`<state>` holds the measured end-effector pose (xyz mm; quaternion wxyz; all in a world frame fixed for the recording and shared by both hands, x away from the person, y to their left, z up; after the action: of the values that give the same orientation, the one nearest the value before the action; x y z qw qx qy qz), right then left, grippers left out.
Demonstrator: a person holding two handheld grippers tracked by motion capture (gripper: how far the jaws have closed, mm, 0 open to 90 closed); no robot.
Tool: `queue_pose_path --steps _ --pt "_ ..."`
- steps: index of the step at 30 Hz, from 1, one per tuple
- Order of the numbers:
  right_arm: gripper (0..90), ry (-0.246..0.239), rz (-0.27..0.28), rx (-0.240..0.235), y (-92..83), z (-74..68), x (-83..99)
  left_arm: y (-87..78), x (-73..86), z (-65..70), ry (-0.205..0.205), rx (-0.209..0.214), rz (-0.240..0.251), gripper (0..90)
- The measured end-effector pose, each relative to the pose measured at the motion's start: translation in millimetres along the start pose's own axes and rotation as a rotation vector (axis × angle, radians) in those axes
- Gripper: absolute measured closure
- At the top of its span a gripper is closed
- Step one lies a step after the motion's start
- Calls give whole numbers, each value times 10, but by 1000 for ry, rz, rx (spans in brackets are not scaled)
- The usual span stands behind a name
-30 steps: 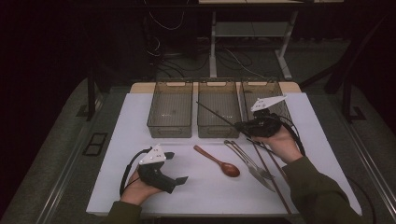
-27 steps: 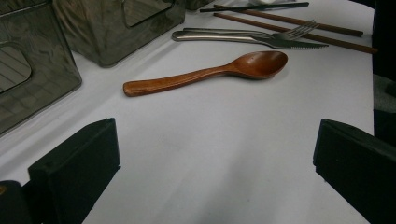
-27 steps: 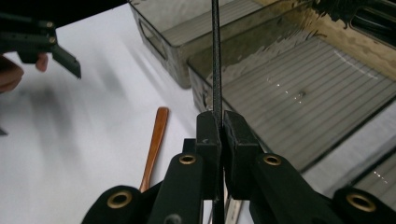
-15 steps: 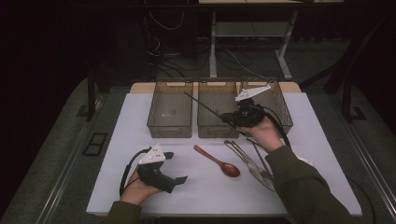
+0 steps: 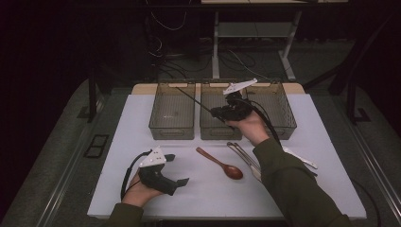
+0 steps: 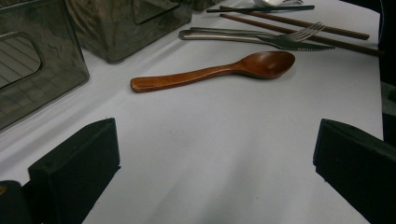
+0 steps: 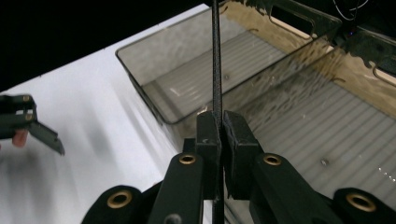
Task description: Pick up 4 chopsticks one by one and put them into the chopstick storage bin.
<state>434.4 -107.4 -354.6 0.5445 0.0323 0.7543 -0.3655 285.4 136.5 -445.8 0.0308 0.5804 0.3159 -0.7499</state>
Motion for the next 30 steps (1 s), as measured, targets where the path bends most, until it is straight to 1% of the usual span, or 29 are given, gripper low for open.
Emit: queue_pose_path --steps 1,3,4,5,7,8,9,10,11,13,14,17,19,21,22,23,25,26,28,30 --pt "853 6 6 2 48 -16 -43 0 1 0 1 1 0 0" --pt "853 7 9 -2 72 -18 -63 -1 2 0 1 2 0 0" --pt "853 11 10 2 126 -30 -99 -1 1 2 1 1 1 0" --pt "853 11 10 2 126 -30 -99 -3 1 2 1 3 1 0" --pt "853 15 15 0 216 -37 -147 -2 0 2 1 4 2 0" --pt "853 15 15 0 216 -37 -147 -1 -1 -1 6 4 2 0" --pt "853 21 22 1 279 -40 -176 0 0 2 4 7 3 0" --pt "853 21 22 1 279 -40 -176 1 0 2 5 7 2 0" --pt "853 25 24 7 337 -44 -203 0 0 2 6 8 0 0" --pt "853 30 26 8 363 -47 -217 -2 -1 3 7 9 0 0" --pt "853 39 31 4 387 -50 -231 -8 -1 0 11 10 -5 0" --pt "853 39 33 6 466 -57 -270 -6 0 -2 9 10 -1 0" --pt "853 48 39 9 543 -75 -308 -6 3 -4 6 9 -1 0" --pt "853 48 42 8 573 -75 -318 -3 1 2 -2 10 8 0" --pt "853 53 41 17 631 -85 -336 -4 1 1 0 10 7 0" --pt "853 53 41 17 631 -85 -336 -6 1 0 3 11 4 0" --pt "852 60 43 18 692 -96 -358 -6 -1 2 3 11 6 0" --pt "853 62 47 23 754 -113 -381 -7 -1 2 3 12 6 0" --pt "853 64 44 20 785 -125 -392 -5 1 1 -2 13 13 0" --pt "853 51 34 18 887 -169 -418 -13 6 -7 -10 15 11 0"
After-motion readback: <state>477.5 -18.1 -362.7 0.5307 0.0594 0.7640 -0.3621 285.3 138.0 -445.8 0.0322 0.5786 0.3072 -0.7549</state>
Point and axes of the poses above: each handheld gripper's, and its own axes: y roughly forward along the jaws, x roughly out of its underside, z roughly to its right, the point moved 3 cm from there along y, roughly forward along the jaws, and after that the axes turned 5 degrees about z, right-handed, at the moved point
